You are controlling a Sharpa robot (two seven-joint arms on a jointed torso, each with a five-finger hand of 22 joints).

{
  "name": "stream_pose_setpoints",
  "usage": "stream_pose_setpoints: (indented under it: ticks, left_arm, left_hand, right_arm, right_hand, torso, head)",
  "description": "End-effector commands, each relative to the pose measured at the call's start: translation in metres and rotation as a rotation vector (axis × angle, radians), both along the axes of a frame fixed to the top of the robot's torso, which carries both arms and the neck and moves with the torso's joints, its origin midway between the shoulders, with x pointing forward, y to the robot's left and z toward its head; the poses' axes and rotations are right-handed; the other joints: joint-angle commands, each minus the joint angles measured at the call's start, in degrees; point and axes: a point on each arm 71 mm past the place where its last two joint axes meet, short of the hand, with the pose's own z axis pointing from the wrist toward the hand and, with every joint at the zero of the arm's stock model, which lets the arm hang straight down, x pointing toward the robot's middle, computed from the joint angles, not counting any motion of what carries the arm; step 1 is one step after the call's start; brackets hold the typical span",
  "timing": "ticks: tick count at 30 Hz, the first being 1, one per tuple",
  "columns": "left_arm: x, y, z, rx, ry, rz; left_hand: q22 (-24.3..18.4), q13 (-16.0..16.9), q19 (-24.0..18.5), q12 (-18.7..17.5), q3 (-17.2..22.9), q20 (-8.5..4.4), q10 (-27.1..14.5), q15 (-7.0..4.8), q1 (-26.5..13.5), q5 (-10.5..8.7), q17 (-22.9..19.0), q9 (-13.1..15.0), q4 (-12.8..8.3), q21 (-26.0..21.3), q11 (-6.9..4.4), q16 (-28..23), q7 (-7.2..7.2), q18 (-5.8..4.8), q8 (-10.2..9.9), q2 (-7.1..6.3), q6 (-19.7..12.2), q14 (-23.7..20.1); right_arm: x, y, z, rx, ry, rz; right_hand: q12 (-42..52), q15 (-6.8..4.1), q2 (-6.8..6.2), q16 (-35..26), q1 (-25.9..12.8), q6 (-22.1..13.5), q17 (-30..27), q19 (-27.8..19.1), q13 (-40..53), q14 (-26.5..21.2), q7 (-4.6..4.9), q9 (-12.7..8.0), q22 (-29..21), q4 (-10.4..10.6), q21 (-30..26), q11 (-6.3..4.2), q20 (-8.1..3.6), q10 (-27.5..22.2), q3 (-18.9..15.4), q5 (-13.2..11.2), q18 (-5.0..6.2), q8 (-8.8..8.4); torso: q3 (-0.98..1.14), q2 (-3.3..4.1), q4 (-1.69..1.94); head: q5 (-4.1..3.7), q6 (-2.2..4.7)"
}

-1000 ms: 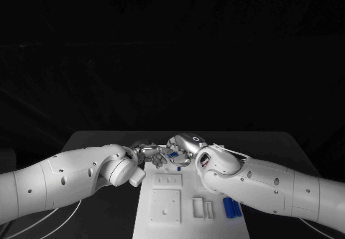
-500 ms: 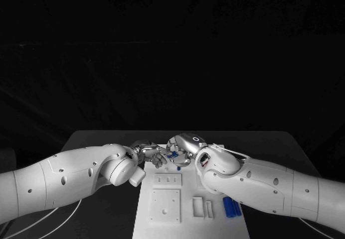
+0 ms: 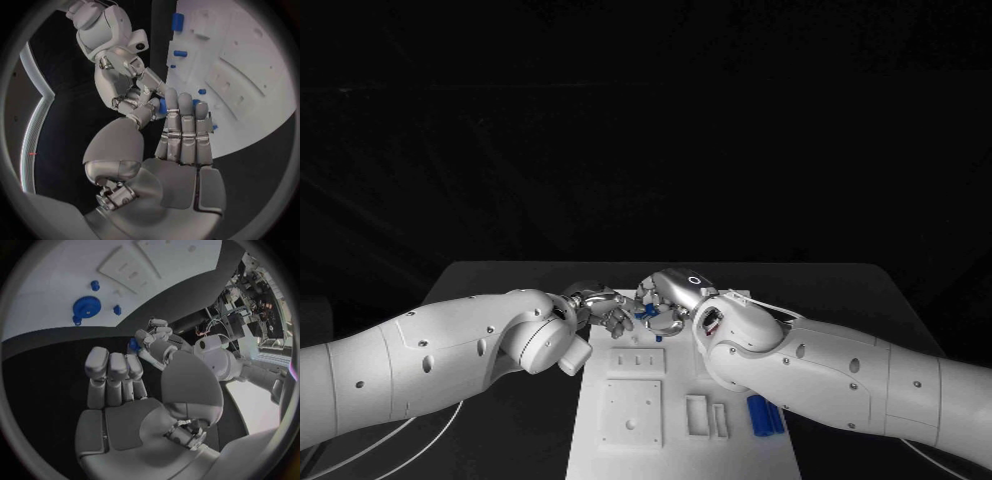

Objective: Assemble the parts on the task board

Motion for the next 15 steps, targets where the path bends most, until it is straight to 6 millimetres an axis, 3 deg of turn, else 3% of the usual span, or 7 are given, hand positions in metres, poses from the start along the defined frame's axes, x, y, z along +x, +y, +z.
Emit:
stream_pose_setpoints:
  ticks: [1, 4, 6, 15]
  left_arm:
    - [0.0003, -0.0010, 0.0025, 0.004, -0.017, -0.009]
    - [0.0004, -0.0002, 0.0024, 0.009, -0.018, -0.006]
    - [0.0005, 0.0001, 0.0023, 0.015, -0.019, -0.007]
    - [0.0002, 0.0007, 0.0017, 0.031, -0.017, -0.016]
  left_hand:
    - [0.1, 0.4, 0.5, 0.5, 0.3, -2.61, 0.5, -0.20, -0.8, -0.04, 0.1, 3.9, -0.2, 0.6, -0.16, 0.6, -2.28, -0.35, 0.5, -0.02, 2.9, 0.4]
    - [0.1, 0.8, 0.7, 1.0, 0.4, -2.82, 0.6, -0.42, -1.1, 0.34, 0.3, 4.5, -0.4, 1.0, -0.33, 1.2, -2.42, -0.38, 0.6, 0.00, 3.1, 0.5]
    - [0.1, 0.9, 0.7, 1.2, 0.5, -2.91, 0.6, -0.49, -1.2, 0.46, 0.3, 4.8, -0.5, 1.2, -0.38, 1.4, -2.47, -0.38, 0.7, -0.03, 3.1, 0.5]
    - [0.0, 1.8, 0.7, 2.3, 1.0, -3.29, 0.5, -0.81, -1.8, 2.73, 0.3, 6.1, -1.1, 2.1, -0.61, 2.6, -2.67, -0.49, 0.6, -0.21, 3.4, 0.5]
  right_arm:
    - [-0.0003, -0.0007, -0.0022, 0.000, 0.015, 0.005]
    - [0.0002, -0.0020, -0.0021, 0.006, 0.014, 0.001]
    - [0.0004, -0.0026, -0.0020, 0.008, 0.013, 0.000]
    - [0.0010, -0.0043, -0.0024, 0.007, 0.013, -0.005]
  right_hand:
    - [-0.4, -0.15, -1.68, -0.3, -1.1, 2.6, 0.0, 0.5, -0.2, 0.3, 2.66, 0.1, -0.1, 1.1, -0.3, 0.12, 0.13, -0.7, -0.7, 0.0, 6.43, 0.14]
    - [-0.9, -0.12, -3.99, -0.4, -2.9, 2.4, -0.1, 0.8, -0.6, 0.4, 2.72, 0.0, -0.2, 3.1, -0.5, 0.14, 0.13, -1.1, -1.8, -1.2, 6.43, -0.20]
    - [-1.1, -0.14, -4.72, -0.5, -3.3, 2.4, -0.1, 0.9, -0.7, 0.4, 2.71, 0.0, -0.3, 4.1, -0.6, 0.13, 0.02, -1.2, -2.1, -1.3, 6.43, -0.34]
    - [-1.4, -0.14, -5.29, -0.6, -3.5, 2.2, -0.1, 1.0, -1.0, 0.4, 2.73, 0.0, -0.4, 5.1, -0.8, 0.14, -0.19, -1.6, -2.7, -1.3, 6.43, -0.56]
  torso:
    - [0.02, -0.02, 0.00]
    - [0.02, 0.01, -0.01]
    - [0.03, -0.01, -0.03]
    - [0.05, 0.02, -0.03]
  head:
    - [0.00, 0.05]
    - [0.02, 0.10]
    - [0.04, 0.12]
    - [0.04, 0.15]
